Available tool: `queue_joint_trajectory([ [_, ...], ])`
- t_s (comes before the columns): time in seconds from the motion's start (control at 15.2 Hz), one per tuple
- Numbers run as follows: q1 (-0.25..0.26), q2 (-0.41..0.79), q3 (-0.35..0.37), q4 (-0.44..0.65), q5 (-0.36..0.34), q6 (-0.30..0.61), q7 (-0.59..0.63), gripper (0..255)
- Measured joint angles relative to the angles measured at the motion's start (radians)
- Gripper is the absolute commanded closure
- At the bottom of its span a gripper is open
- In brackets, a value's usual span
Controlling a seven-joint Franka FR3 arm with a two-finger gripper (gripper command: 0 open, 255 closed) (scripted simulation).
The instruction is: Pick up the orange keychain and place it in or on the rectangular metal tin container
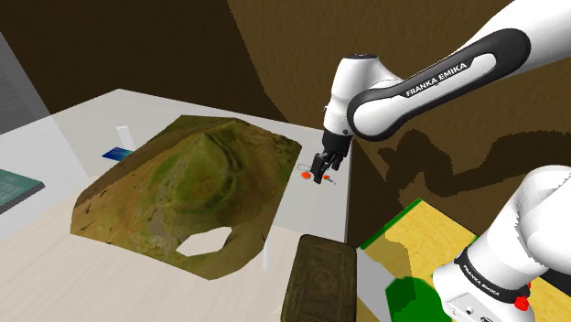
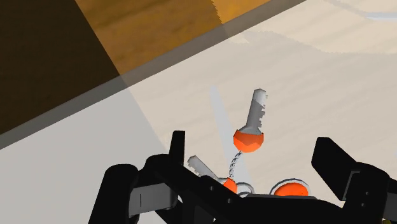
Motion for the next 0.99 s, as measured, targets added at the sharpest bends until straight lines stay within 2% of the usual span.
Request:
queue_joint_trajectory([
  [0.4,0.0,0.003,0.0,-0.002,0.0,0.006,0.0,0],
  [0.46,0.0,0.003,0.0,-0.002,0.0,0.006,0.0,255],
  [0.99,-0.003,-0.005,-0.003,0.0,-0.004,0.008,0.006,255],
])
